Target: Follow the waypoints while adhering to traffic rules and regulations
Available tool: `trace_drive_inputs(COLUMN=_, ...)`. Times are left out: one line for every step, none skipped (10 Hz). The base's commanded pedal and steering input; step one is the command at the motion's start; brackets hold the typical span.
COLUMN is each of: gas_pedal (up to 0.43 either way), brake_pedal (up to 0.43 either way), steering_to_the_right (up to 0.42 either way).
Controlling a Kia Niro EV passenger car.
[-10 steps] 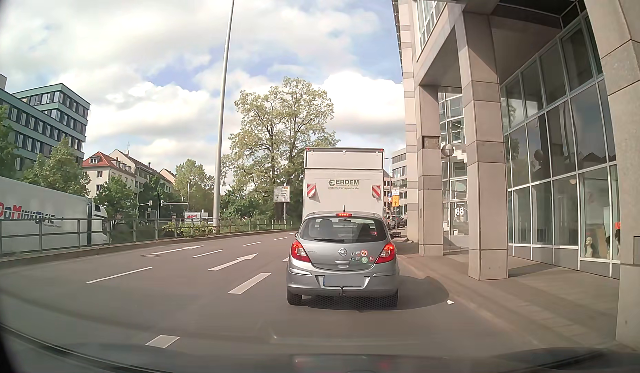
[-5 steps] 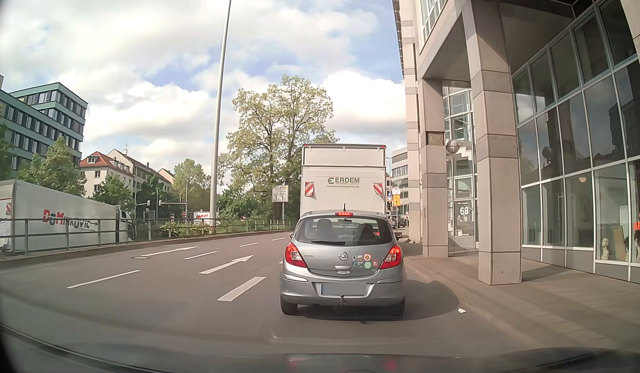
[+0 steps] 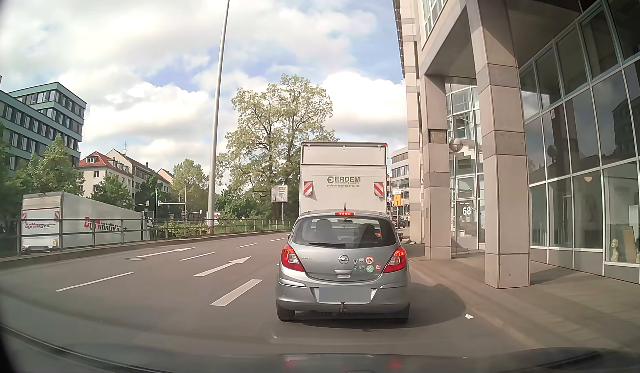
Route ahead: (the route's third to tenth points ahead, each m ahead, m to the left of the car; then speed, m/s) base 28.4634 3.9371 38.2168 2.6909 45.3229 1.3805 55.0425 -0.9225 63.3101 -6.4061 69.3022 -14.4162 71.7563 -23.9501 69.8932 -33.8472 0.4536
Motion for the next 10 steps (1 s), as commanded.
trace_drive_inputs(gas_pedal=0.000, brake_pedal=0.104, steering_to_the_right=0.008)
trace_drive_inputs(gas_pedal=0.000, brake_pedal=0.110, steering_to_the_right=0.008)
trace_drive_inputs(gas_pedal=0.000, brake_pedal=0.122, steering_to_the_right=0.008)
trace_drive_inputs(gas_pedal=0.000, brake_pedal=0.128, steering_to_the_right=0.008)
trace_drive_inputs(gas_pedal=0.000, brake_pedal=0.134, steering_to_the_right=0.008)
trace_drive_inputs(gas_pedal=0.000, brake_pedal=0.140, steering_to_the_right=0.008)
trace_drive_inputs(gas_pedal=0.000, brake_pedal=0.152, steering_to_the_right=0.008)
trace_drive_inputs(gas_pedal=0.000, brake_pedal=0.165, steering_to_the_right=0.008)
trace_drive_inputs(gas_pedal=0.000, brake_pedal=0.171, steering_to_the_right=0.008)
trace_drive_inputs(gas_pedal=0.000, brake_pedal=0.177, steering_to_the_right=0.008)
